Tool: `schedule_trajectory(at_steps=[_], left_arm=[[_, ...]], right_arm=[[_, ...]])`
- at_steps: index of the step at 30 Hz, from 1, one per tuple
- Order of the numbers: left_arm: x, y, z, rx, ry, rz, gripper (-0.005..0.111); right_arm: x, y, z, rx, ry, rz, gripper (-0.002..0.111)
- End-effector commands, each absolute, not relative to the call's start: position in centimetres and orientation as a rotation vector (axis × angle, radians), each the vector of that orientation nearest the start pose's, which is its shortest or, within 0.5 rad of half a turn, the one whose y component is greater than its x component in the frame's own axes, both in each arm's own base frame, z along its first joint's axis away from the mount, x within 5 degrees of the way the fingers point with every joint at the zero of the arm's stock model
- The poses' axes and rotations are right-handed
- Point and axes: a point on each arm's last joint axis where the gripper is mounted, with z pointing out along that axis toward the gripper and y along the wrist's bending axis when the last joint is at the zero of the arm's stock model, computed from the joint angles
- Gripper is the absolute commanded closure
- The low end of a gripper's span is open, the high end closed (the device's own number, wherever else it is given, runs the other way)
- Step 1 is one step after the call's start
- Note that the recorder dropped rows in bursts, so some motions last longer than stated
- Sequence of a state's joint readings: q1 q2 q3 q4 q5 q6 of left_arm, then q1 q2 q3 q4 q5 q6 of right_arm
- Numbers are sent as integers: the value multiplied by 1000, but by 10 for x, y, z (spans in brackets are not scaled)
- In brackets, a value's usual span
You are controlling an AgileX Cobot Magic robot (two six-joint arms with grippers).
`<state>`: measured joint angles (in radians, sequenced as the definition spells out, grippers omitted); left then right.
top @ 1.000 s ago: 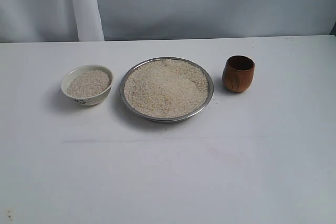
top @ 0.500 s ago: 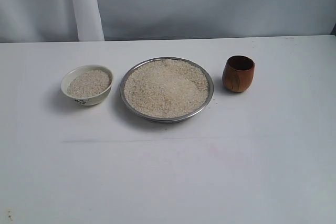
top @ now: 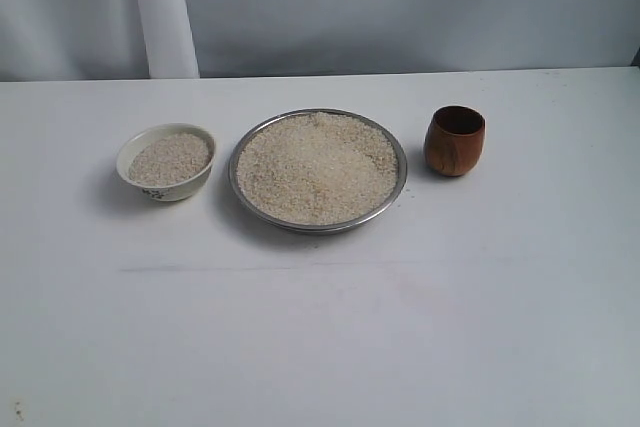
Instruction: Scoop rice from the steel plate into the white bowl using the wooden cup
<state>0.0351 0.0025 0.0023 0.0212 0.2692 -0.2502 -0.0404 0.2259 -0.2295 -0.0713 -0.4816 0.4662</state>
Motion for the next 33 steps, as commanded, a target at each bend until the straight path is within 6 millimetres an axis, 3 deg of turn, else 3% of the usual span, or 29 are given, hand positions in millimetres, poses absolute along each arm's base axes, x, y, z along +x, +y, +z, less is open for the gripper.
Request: schedule_trajectory(at_steps=[1,8,14,20,25,33], left_arm=[[55,2,189,-236,1736,-146,107],[55,2,189,-236,1736,-146,107],[55,2,189,-236,1736,-146,107],[55,2,189,-236,1736,-146,107],[55,2,189,-236,1736,-146,107],[55,2,189,-236,1736,-146,107]], right_arm=[[100,5,363,129,1098,331,108],[178,2,402,23,1367,152,108],[226,-2,395,-40,1509,43,108],[273,1,354,-96,1636,72,108],[307,0,308,-106,1784,93,108],[339,4,251,-252,1884,84,108]])
